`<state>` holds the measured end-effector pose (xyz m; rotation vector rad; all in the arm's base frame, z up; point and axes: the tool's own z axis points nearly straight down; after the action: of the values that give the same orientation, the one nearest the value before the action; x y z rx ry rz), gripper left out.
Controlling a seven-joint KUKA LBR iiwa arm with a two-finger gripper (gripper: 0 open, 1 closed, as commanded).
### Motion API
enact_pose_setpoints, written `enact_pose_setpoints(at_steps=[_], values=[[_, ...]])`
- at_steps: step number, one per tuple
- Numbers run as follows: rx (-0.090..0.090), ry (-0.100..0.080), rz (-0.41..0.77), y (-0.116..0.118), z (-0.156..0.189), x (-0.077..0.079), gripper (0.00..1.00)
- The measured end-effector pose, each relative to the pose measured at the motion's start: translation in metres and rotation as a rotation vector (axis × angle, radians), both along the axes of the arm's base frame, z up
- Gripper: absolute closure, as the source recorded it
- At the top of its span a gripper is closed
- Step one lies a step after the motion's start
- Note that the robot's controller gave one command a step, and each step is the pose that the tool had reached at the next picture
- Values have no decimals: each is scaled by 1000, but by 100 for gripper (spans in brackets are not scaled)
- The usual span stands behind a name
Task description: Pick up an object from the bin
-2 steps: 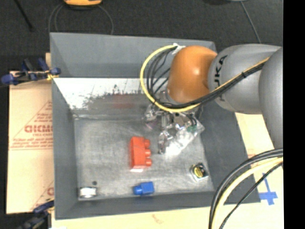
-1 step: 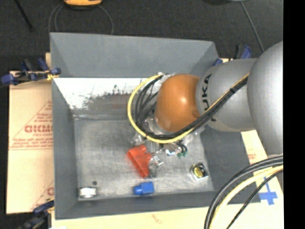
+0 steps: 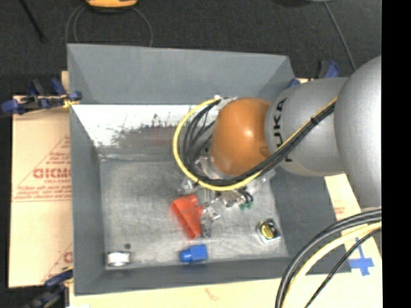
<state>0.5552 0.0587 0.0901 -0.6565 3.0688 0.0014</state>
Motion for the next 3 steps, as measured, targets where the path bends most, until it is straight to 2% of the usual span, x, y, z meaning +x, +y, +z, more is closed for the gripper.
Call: enact_pose_setpoints(at_steps=[1,2,3], values=[[0,0,0,0,0,0,0],[-2,-5,88,0,-16,0,0],[-2,-5,276,7,-7,64,0]])
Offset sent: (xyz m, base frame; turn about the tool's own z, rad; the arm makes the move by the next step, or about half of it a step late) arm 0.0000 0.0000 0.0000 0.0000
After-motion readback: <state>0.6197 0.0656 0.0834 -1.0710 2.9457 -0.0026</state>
